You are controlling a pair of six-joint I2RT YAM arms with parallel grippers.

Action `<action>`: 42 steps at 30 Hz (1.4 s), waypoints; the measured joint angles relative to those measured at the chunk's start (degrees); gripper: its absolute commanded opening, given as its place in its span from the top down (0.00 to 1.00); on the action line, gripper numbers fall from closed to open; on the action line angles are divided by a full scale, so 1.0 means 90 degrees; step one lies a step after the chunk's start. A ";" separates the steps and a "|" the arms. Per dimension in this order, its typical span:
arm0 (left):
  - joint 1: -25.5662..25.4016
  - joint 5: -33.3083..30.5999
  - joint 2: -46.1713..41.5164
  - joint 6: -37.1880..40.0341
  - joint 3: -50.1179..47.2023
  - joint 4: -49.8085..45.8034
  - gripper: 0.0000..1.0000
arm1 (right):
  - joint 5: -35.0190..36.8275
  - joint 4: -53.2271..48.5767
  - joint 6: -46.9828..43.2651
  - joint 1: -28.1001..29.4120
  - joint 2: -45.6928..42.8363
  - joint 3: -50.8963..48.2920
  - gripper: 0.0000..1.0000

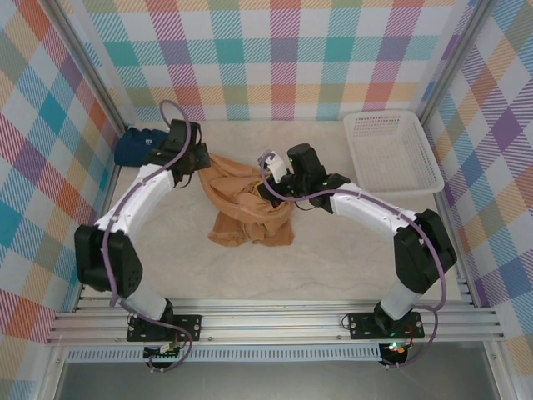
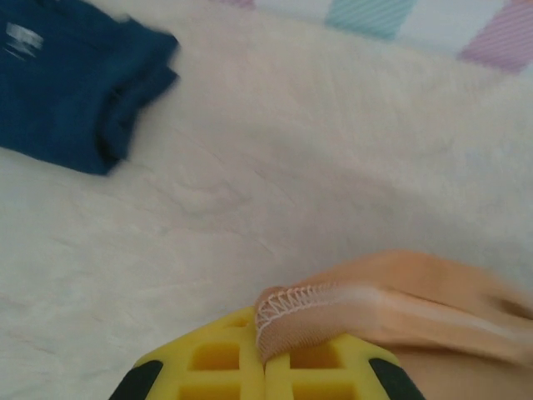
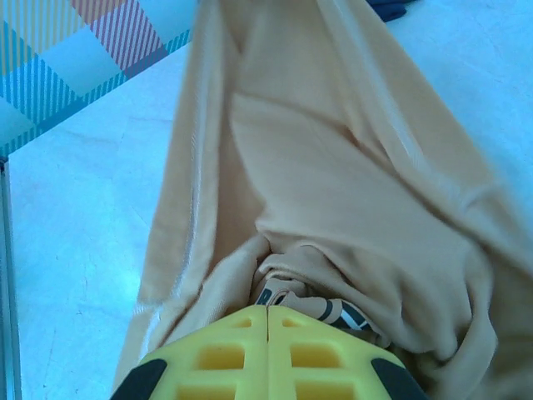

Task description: Fold the inside-out t-shirt

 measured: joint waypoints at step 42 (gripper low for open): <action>-0.1591 0.3674 -0.0342 -0.0823 -0.2504 0.3087 0.62 | -0.1566 0.1205 0.0699 -0.1423 -0.1549 -0.1086 1.00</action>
